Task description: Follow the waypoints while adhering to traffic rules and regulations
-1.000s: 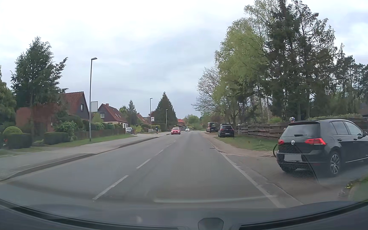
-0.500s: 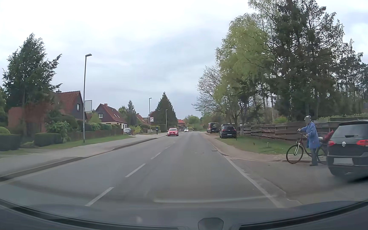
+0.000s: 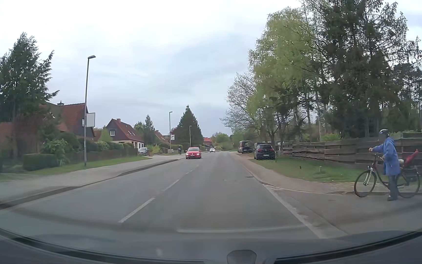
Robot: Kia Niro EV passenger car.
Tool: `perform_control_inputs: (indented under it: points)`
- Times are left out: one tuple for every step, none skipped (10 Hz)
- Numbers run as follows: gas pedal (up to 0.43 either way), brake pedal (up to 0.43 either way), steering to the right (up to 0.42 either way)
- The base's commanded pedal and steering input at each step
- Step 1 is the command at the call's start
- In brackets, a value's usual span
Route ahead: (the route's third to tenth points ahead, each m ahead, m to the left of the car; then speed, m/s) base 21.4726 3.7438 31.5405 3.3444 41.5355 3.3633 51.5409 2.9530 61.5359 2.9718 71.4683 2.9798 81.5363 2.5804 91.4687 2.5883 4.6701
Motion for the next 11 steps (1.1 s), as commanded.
perform_control_inputs:
  points:
    - [0.461, 0.000, 0.000]
    - [0.461, 0.000, 0.001]
    - [0.461, 0.000, 0.004]
    - [0.461, 0.000, 0.005]
    - [0.461, 0.000, 0.005]
    - [0.461, 0.000, 0.005]
    - [0.461, 0.000, 0.005]
    - [0.461, 0.000, 0.004]
    - [0.461, 0.000, 0.004]
    - [0.461, 0.000, 0.004]
    - [0.461, 0.000, 0.003]
